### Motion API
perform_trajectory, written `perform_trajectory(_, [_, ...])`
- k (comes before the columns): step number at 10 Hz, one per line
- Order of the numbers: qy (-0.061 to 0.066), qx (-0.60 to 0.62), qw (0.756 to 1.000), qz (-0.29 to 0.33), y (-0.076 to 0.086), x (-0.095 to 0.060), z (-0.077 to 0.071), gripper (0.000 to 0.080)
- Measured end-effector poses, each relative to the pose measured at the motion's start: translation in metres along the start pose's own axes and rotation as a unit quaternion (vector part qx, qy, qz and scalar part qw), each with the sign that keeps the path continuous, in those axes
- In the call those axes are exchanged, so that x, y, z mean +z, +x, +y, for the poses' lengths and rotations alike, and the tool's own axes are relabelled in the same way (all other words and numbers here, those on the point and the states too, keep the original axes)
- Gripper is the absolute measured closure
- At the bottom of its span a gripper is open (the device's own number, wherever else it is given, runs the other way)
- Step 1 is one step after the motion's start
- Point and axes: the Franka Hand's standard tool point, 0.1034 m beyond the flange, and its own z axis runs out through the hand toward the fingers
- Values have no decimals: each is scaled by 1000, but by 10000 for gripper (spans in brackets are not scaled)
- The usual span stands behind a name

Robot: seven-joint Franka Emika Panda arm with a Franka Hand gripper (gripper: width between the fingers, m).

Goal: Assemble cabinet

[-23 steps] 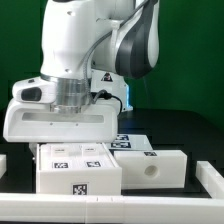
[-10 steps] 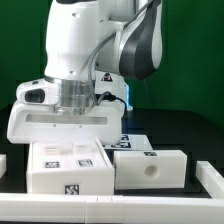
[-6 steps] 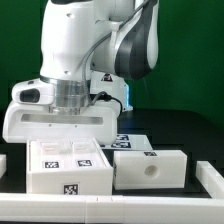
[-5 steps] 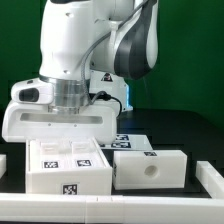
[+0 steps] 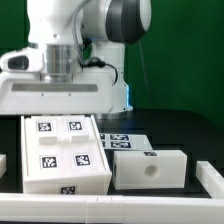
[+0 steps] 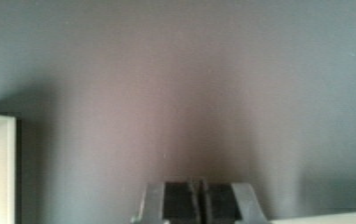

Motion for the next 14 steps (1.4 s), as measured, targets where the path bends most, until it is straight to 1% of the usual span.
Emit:
perform_trajectory(1, [-2, 2, 1000, 1, 2, -3, 0, 798])
perform_trajectory(2, [-2, 2, 1000, -1, 1, -1, 0, 798])
perform_trajectory(5, [-2, 3, 1000, -2, 1, 0, 0, 798])
perform_trajectory(6, [9, 13, 1000, -11, 2, -9, -6, 798])
perform_trajectory(7, [16, 17, 1000, -13, 6, -21, -12, 798])
perform_trajectory(9, [25, 25, 999, -15, 12, -42, -22, 798])
perform_trajectory(10, [24, 25, 999, -12, 17, -43, -24, 798])
perform_trajectory(11, [22, 24, 999, -12, 16, -40, -25, 798])
perform_trajectory(14, [22, 25, 999, -12, 15, -39, -24, 798])
